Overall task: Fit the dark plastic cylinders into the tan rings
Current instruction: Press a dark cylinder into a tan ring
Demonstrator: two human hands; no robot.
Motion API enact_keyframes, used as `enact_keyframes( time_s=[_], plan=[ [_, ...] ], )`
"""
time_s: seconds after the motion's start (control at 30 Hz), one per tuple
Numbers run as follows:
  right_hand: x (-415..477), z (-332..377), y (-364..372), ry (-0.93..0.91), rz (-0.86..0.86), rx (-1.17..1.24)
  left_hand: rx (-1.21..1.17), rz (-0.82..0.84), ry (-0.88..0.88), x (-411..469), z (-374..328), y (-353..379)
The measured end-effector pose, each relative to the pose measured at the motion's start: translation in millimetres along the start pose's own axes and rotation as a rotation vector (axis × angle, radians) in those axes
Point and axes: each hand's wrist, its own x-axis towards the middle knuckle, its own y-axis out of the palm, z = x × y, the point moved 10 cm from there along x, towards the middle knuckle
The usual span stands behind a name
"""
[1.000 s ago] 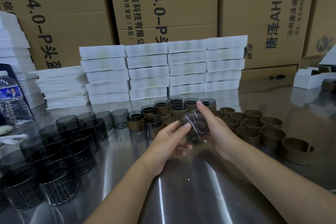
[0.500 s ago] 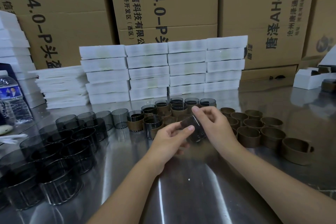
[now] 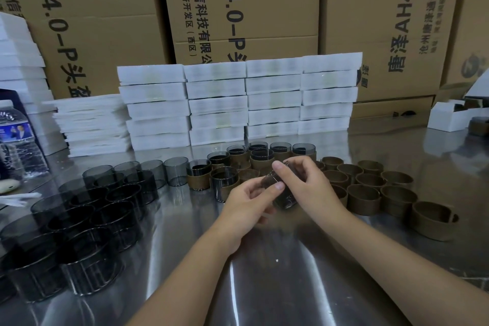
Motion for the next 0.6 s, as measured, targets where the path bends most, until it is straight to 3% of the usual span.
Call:
enact_keyframes(
  time_s=[0.47,0.6],
  plan=[
    [-2.9,-18.0,5.4,0.263,0.066,0.23,-0.046,0.036,-0.007,-3.5,-2.0,2.3],
    [-5.8,-23.2,12.3,0.394,0.156,0.317,-0.056,0.049,-0.013,-4.3,-2.8,3.6]
  ],
)
